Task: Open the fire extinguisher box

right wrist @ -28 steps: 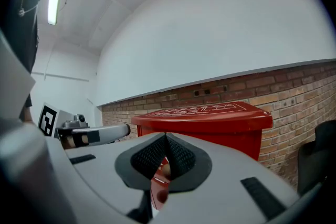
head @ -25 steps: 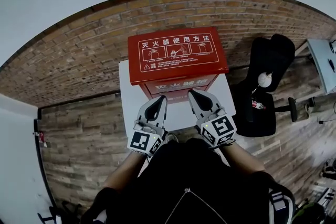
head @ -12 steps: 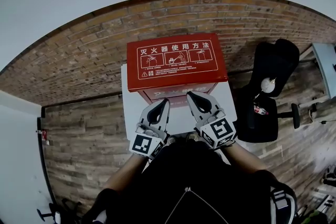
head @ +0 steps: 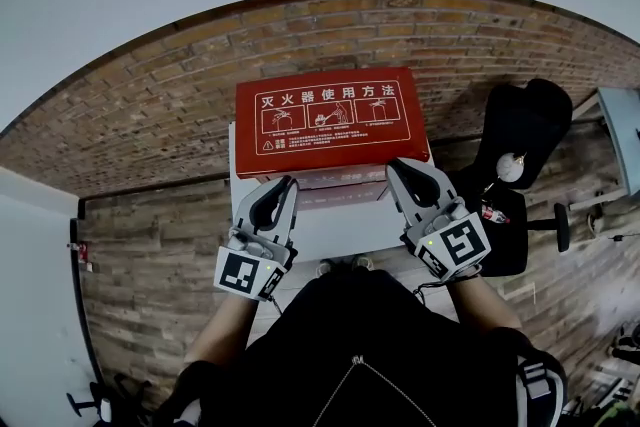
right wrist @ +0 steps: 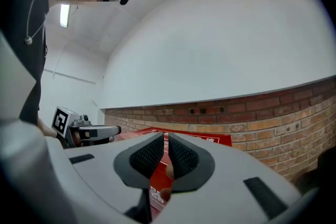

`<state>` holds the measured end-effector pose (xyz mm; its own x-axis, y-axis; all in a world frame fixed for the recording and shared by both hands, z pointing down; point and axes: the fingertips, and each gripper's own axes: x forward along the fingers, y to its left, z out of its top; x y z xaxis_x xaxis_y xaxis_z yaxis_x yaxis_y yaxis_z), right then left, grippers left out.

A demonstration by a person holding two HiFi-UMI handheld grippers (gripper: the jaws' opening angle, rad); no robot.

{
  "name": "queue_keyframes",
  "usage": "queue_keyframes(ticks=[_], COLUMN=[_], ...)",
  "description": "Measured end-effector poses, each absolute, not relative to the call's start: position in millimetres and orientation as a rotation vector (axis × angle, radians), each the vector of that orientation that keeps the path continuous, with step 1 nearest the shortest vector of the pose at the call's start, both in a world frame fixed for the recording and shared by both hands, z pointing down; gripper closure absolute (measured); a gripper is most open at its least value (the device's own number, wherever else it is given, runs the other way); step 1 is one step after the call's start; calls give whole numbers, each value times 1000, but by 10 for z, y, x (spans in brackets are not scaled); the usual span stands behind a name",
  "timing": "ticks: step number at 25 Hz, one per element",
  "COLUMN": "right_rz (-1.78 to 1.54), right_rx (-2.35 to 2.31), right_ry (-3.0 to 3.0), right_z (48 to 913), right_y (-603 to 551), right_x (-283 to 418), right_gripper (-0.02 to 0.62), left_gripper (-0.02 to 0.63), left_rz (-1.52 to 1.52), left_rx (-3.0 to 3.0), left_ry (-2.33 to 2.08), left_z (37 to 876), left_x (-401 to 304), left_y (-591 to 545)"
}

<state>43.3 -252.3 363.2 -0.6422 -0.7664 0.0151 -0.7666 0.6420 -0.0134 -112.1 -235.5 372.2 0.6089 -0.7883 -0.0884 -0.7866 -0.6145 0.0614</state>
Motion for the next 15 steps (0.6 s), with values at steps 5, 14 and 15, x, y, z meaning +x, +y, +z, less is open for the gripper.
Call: queue_keyframes(ticks=[5, 14, 15], right_rz=[-35, 86, 115], right_rx=[1297, 1211, 1192], right_ry=[-2797, -2739, -2743], right_z=[3575, 3984, 4057], right_y=[-2611, -2811, -2826], right_x=[721, 1107, 1131], right_gripper=[456, 333, 326], left_gripper=[428, 330, 308], left_rz=[-84, 55, 72], left_rx=[2838, 2857, 2858], left_ry=[-1458, -1509, -1492], left_z=[3665, 3839, 3899], left_x=[-1413, -1987, -2020], left_y=[-2435, -2566, -2576])
